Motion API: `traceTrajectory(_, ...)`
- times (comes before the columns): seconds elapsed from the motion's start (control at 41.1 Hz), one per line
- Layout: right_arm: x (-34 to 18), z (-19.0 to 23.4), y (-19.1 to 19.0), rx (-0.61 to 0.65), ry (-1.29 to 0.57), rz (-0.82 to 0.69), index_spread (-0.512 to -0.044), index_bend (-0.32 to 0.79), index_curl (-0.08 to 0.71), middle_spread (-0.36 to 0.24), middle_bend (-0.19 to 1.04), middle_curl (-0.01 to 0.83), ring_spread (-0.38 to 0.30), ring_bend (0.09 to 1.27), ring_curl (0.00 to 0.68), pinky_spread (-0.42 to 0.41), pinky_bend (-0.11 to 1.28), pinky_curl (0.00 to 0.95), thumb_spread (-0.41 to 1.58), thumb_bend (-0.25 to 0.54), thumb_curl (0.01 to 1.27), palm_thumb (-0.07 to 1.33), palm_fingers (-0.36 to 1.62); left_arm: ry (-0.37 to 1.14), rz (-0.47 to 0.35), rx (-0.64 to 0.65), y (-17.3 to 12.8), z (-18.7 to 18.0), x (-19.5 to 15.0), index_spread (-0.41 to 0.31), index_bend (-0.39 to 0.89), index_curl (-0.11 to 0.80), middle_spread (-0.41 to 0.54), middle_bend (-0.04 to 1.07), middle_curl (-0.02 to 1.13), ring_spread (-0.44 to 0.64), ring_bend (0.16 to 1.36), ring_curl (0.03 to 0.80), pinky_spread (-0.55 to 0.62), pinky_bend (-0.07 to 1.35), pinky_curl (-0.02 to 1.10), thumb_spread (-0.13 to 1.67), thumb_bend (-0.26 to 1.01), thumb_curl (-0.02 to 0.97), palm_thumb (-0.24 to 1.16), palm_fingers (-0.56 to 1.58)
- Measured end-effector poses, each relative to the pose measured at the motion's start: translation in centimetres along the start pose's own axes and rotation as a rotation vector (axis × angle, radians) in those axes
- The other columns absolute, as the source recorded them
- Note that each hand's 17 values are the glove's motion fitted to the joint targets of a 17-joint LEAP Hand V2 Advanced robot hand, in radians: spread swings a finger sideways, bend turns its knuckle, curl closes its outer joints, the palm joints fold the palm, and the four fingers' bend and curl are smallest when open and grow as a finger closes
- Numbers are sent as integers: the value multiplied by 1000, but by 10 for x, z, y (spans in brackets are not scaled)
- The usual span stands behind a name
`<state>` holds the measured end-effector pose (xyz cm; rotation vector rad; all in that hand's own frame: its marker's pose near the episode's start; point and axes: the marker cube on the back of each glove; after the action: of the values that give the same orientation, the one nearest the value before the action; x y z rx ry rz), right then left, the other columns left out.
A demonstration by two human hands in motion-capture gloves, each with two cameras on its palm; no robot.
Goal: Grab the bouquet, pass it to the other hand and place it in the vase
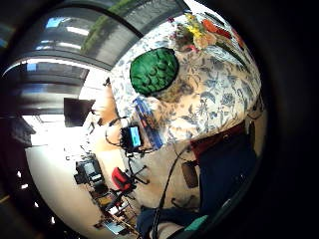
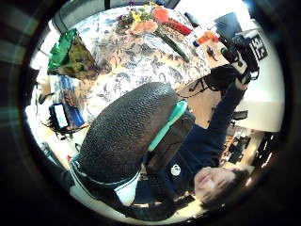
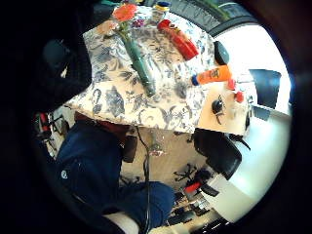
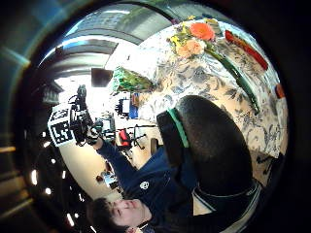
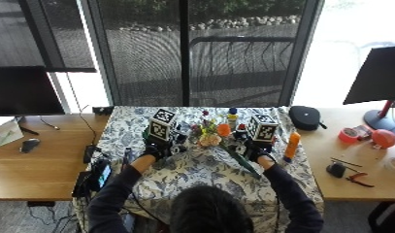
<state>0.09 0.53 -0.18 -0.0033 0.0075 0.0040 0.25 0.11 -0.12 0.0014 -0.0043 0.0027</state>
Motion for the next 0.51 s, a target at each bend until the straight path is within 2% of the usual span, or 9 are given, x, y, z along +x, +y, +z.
traceTrajectory(0.097,1,-2,4,12,-9,-4,-154,107,50,79,169,52,99,339,85,142,499,157,660,221,76,341,178,-9,5,10,1,-1,4,-5,145,64,209,170,44,267,432,91,299,230,62,571,-4,49,29,61)
traceTrajectory(0.219,7,2,-6,21,-22,0,-193,116,79,99,191,94,125,385,129,175,535,207,913,223,107,363,153,-16,11,9,6,0,9,2,154,102,269,183,80,353,484,126,388,239,100,752,-17,84,18,33)
traceTrajectory(0.438,1,-1,-9,32,-27,-9,-220,130,121,105,199,158,149,423,169,199,556,252,1139,195,148,380,130,-20,15,24,8,2,2,6,162,162,318,189,129,420,530,161,457,254,155,908,-23,139,-3,0)
traceTrajectory(0.51,1,-2,-14,17,-21,9,-224,68,107,99,228,184,133,522,200,196,558,257,1179,182,160,384,218,0,40,56,9,1,0,6,160,177,325,192,143,432,537,167,462,259,168,934,-24,154,-7,-5)
